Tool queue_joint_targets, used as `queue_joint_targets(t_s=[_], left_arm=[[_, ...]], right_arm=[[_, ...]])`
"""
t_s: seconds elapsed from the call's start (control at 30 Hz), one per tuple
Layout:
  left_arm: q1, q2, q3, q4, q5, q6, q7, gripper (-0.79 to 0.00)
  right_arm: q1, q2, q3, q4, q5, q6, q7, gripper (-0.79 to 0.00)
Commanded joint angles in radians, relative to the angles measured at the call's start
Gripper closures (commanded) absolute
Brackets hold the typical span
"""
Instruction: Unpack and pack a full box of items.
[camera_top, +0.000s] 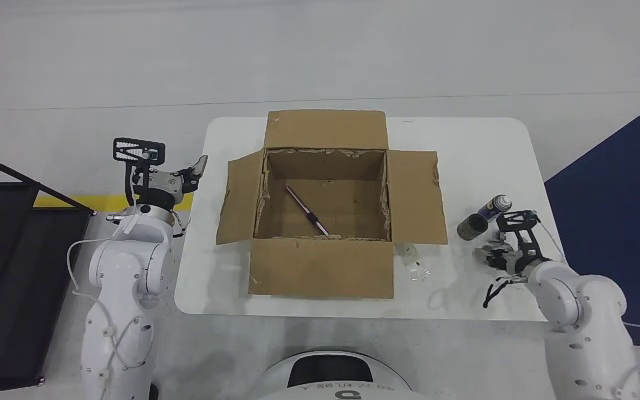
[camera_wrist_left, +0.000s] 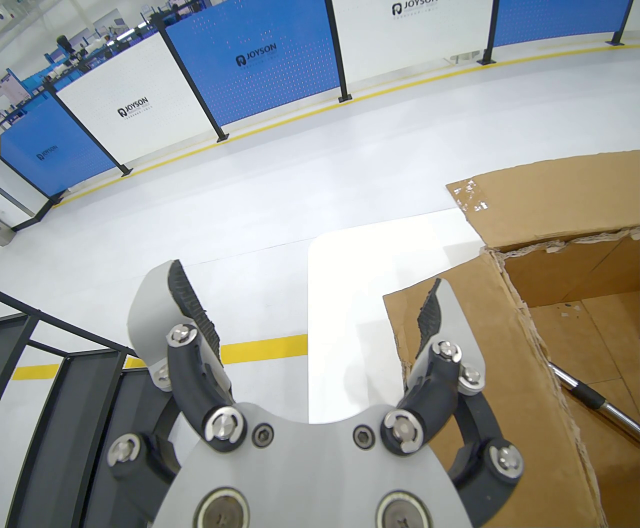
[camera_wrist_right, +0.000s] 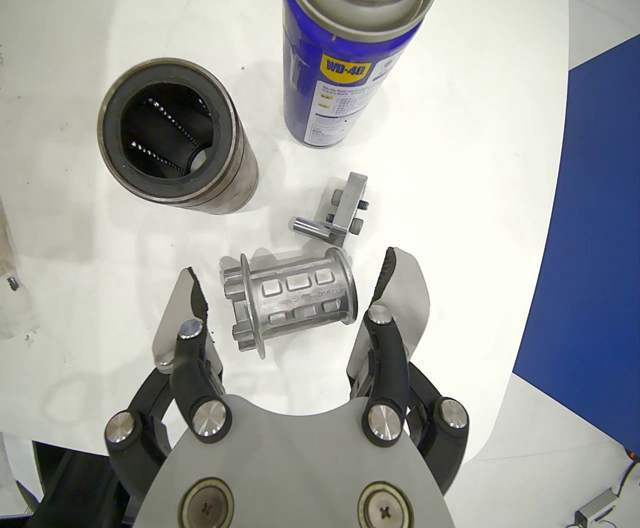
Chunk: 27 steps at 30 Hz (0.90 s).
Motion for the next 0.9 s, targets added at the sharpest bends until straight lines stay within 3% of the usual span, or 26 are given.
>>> queue_joint_targets(t_s=[0.0, 0.37, 0.7, 0.87], left_arm=[[0.0, 0.0, 0.0, 0.0, 0.0, 0.0, 0.0, -0.785], [0.0, 0.0, 0.0, 0.0, 0.0, 0.0, 0.0, -0.785], [0.0, 0.0, 0.0, 0.0, 0.0, 0.0, 0.0, -0.785], [0.0, 0.0, 0.0, 0.0, 0.0, 0.0, 0.0, -0.785]], right_arm=[[0.004, 0.001, -0.003, 0.003, 0.003, -0.002, 0.006, -0.785], [-0.019, 0.01, 0.056, -0.022, 0.115, -0.032, 0.002, -0.785], [-0.085, 0.03, 0.258, -0.023, 0.531, -0.219, 0.067, -0.785], [-0.094, 0.037, 0.319, -0.025, 0.525, -0.205, 0.067, -0.785]])
